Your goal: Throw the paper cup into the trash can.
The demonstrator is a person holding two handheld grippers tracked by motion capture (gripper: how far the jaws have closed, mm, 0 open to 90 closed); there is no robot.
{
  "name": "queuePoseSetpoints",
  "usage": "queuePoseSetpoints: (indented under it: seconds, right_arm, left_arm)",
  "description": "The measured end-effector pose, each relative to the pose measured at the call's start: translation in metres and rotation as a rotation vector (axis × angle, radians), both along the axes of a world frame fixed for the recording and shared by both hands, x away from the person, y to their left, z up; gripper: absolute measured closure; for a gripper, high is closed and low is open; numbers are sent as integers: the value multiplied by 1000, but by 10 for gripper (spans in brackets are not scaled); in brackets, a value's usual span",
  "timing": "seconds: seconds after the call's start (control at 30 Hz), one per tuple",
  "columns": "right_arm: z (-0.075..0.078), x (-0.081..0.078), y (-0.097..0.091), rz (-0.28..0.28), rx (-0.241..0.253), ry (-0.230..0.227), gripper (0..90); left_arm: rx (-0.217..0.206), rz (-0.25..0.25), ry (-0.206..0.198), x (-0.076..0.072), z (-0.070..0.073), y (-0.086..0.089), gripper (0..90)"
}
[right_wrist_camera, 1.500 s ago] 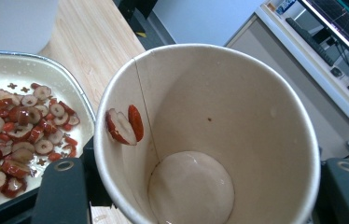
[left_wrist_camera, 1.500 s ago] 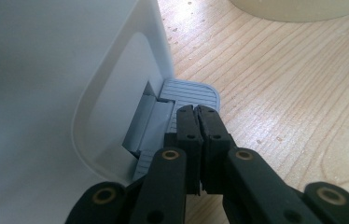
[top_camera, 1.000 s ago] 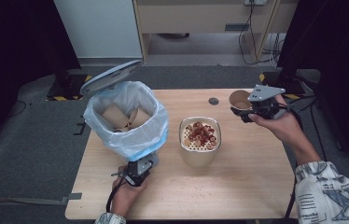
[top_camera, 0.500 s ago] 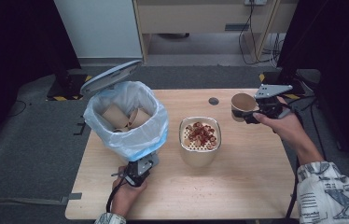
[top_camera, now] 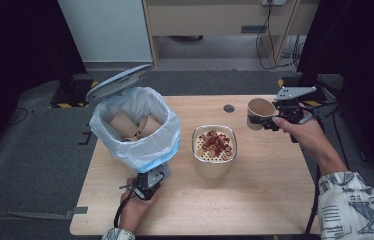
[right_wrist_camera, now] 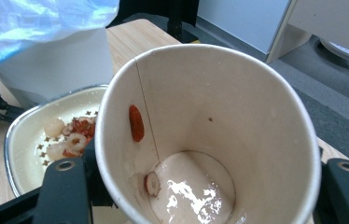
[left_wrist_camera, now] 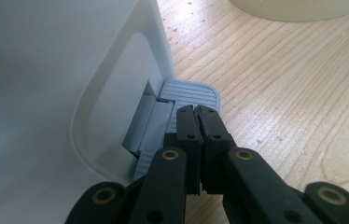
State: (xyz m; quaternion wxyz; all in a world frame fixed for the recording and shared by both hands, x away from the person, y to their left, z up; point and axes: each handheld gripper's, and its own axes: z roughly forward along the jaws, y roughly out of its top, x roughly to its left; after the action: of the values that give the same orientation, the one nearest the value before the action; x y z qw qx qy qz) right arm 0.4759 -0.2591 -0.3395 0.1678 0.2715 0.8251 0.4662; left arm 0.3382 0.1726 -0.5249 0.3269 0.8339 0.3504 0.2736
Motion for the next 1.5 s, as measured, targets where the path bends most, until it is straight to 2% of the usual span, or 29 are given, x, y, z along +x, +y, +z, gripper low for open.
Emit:
queuePoseSetpoints:
  seconds: [0.53,1.0,1.4,1.43,1.5]
  right_arm:
    - [17,-2,11,-22,-10,-3,325]
    - [33,3,35,21,-3,15,326]
    - [40,3,41,26,8,17,325]
    - [43,3,42,25,19,11,326]
    - [46,3,44,28,30,12,326]
  left_arm:
    - [6,-4,-2,0,0,0,874]
    - [2,-2,-4,0,0,-1,874]
    - [6,0,-7,0,0,0,874]
    - [18,-30,-6,2,1,1,873]
    - [18,-29,-7,2,1,1,874]
